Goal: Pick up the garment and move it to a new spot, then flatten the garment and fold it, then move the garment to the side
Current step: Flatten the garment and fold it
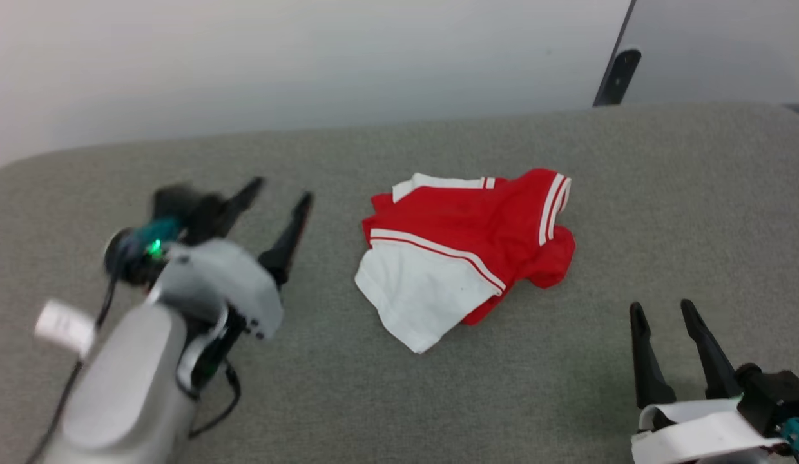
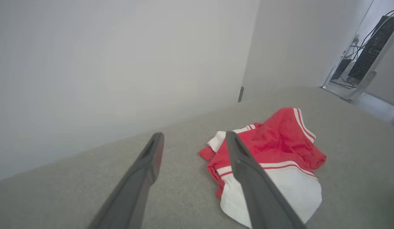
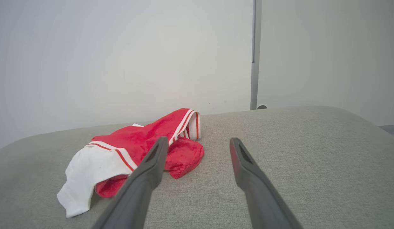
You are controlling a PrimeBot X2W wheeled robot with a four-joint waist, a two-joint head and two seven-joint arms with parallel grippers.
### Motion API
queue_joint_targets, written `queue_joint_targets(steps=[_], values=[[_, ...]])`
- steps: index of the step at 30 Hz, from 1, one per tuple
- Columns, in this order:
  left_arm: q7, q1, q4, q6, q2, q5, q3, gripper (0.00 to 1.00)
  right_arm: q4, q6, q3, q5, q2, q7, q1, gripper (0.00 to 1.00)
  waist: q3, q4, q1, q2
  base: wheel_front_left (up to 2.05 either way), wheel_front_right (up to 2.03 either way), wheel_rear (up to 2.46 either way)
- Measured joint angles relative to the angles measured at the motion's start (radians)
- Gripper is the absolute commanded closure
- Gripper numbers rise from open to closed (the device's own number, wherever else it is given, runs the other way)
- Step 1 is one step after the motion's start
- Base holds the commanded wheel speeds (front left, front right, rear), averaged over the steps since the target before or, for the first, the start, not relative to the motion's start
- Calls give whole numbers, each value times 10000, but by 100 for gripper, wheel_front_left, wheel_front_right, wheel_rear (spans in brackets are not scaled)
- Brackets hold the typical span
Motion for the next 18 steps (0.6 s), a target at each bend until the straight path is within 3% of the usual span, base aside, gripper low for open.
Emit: queue_joint_targets(steps=[5, 9, 14, 18], values=[[3386, -1613, 1444, -4, 142, -1864, -1415, 0, 334, -2, 249, 211, 8, -184, -407, 0, 432, -239, 0, 0, 0, 0, 0], [5555, -2216, 2366, -8, 339, -3104, -1908, 0, 583, -2, 401, 349, 4, -270, -608, 0, 704, -466, 0, 0, 0, 0, 0], [7053, -2703, 2853, -8, 639, -3937, -2623, 0, 748, 0, 600, 474, 6, -322, -919, 0, 1029, -743, 0, 0, 0, 0, 0], [7440, -2913, 3285, -8, 796, -4299, -2984, 0, 688, 0, 663, 621, 6, -324, -1143, 0, 1284, -957, 0, 0, 0, 0, 0]])
